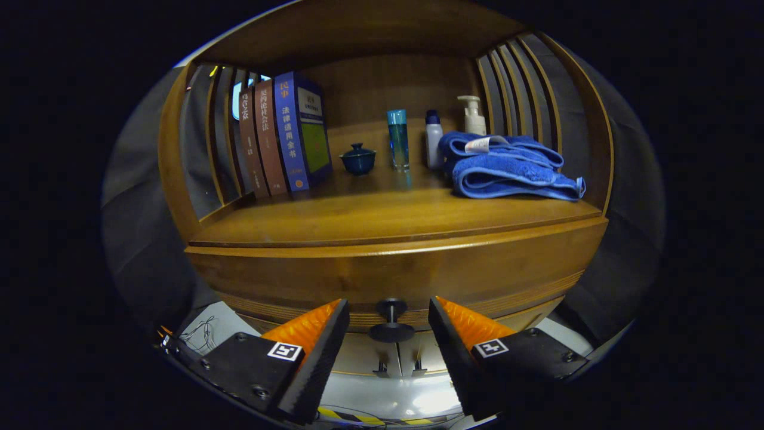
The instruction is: Pull open the drawer, take out the items inside it, and place them on the countertop above the cabinet.
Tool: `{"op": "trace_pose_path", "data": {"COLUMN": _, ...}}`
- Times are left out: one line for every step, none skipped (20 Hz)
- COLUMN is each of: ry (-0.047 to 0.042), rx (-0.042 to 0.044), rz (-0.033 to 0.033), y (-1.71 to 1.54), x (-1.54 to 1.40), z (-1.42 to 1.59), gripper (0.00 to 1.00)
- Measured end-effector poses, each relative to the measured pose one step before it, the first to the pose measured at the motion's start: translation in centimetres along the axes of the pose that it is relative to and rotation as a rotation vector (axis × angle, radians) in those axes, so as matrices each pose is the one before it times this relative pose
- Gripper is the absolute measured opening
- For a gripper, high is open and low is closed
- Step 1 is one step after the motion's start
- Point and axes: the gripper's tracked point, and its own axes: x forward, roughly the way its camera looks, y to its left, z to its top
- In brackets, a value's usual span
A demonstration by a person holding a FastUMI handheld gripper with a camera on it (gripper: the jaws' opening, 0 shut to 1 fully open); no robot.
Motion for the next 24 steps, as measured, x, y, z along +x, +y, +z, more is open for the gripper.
{"op": "trace_pose_path", "data": {"ry": 0.00912, "rx": -0.00242, "rz": -0.00461, "y": -0.164, "x": 0.258, "z": -0.362, "gripper": 0.89}}
{"op": "trace_pose_path", "data": {"ry": 0.00756, "rx": 0.00468, "rz": 0.00282, "y": -0.036, "x": 0.027, "z": -0.103, "gripper": 0.89}}
{"op": "trace_pose_path", "data": {"ry": -0.00035, "rx": 0.00136, "rz": -0.00742, "y": -0.154, "x": 0.333, "z": -0.224, "gripper": 0.81}}
{"op": "trace_pose_path", "data": {"ry": -0.00317, "rx": 0.00424, "rz": -0.00058, "y": -0.076, "x": 0.058, "z": 0.058, "gripper": 0.72}}
{"op": "trace_pose_path", "data": {"ry": -0.00389, "rx": -0.00018, "rz": -0.00444, "y": -0.028, "x": 0.014, "z": 0.092, "gripper": 0.63}}
{"op": "trace_pose_path", "data": {"ry": 0.00421, "rx": -0.00372, "rz": 0.00599, "y": 0.307, "x": 0.150, "z": -0.079, "gripper": 0.61}}
{"op": "trace_pose_path", "data": {"ry": 0.00060, "rx": -0.01651, "rz": -0.00872, "y": -0.164, "x": 0.128, "z": -0.095, "gripper": 0.56}}
{"op": "trace_pose_path", "data": {"ry": 0.00018, "rx": -0.01913, "rz": -0.01414, "y": -0.083, "x": 0.277, "z": -0.196, "gripper": 0.52}}
{"op": "trace_pose_path", "data": {"ry": 0.00436, "rx": -0.01516, "rz": -0.00555, "y": -0.026, "x": -0.589, "z": 0.292, "gripper": 0.48}}
{"op": "trace_pose_path", "data": {"ry": 0.00384, "rx": -0.01235, "rz": -0.00868, "y": -0.149, "x": 0.146, "z": -0.223, "gripper": 0.44}}
{"op": "trace_pose_path", "data": {"ry": -0.00674, "rx": -0.00515, "rz": -0.00559, "y": 0.063, "x": 0.125, "z": 0.202, "gripper": 0.44}}
{"op": "trace_pose_path", "data": {"ry": 0.00129, "rx": -0.00990, "rz": -0.00247, "y": 0.072, "x": -0.113, "z": -0.084, "gripper": 0.33}}
{"op": "trace_pose_path", "data": {"ry": 0.00675, "rx": -0.00633, "rz": 0.00094, "y": -0.044, "x": -0.012, "z": -0.079, "gripper": 0.33}}
{"op": "trace_pose_path", "data": {"ry": 0.00736, "rx": 0.00056, "rz": 0.00271, "y": 0.036, "x": -0.024, "z": -0.060, "gripper": 0.33}}
{"op": "trace_pose_path", "data": {"ry": 0.00477, "rx": 0.00154, "rz": 0.00117, "y": -0.007, "x": -0.074, "z": -0.048, "gripper": 0.33}}
{"op": "trace_pose_path", "data": {"ry": 0.00350, "rx": -0.00349, "rz": -0.00131, "y": -0.056, "x": -0.243, "z": -0.110, "gripper": 0.33}}
{"op": "trace_pose_path", "data": {"ry": 0.00262, "rx": -0.00305, "rz": -0.00311, "y": 0.002, "x": -0.341, "z": -0.158, "gripper": 0.33}}
{"op": "trace_pose_path", "data": {"ry": 0.00201, "rx": -0.00172, "rz": -0.00386, "y": -0.015, "x": -0.400, "z": -0.201, "gripper": 0.33}}
{"op": "trace_pose_path", "data": {"ry": 0.00065, "rx": -0.00173, "rz": -0.00267, "y": -0.012, "x": -0.462, "z": -0.266, "gripper": 0.33}}
{"op": "trace_pose_path", "data": {"ry": 0.00297, "rx": -0.00202, "rz": -0.00109, "y": 0.052, "x": -0.542, "z": -0.251, "gripper": 0.34}}
{"op": "trace_pose_path", "data": {"ry": 0.00504, "rx": -0.00148, "rz": -0.00168, "y": -0.026, "x": -0.656, "z": -0.307, "gripper": 0.34}}
{"op": "trace_pose_path", "data": {"ry": 0.00480, "rx": -0.00231, "rz": -0.00245, "y": -0.027, "x": -0.565, "z": -0.321, "gripper": 0.34}}
{"op": "trace_pose_path", "data": {"ry": 0.00212, "rx": 0.00085, "rz": -0.00391, "y": -0.057, "x": -0.618, "z": -0.311, "gripper": 0.33}}
{"op": "trace_pose_path", "data": {"ry": 0.00337, "rx": -0.00214, "rz": -0.00291, "y": -0.003, "x": -0.666, "z": -0.276, "gripper": 0.33}}
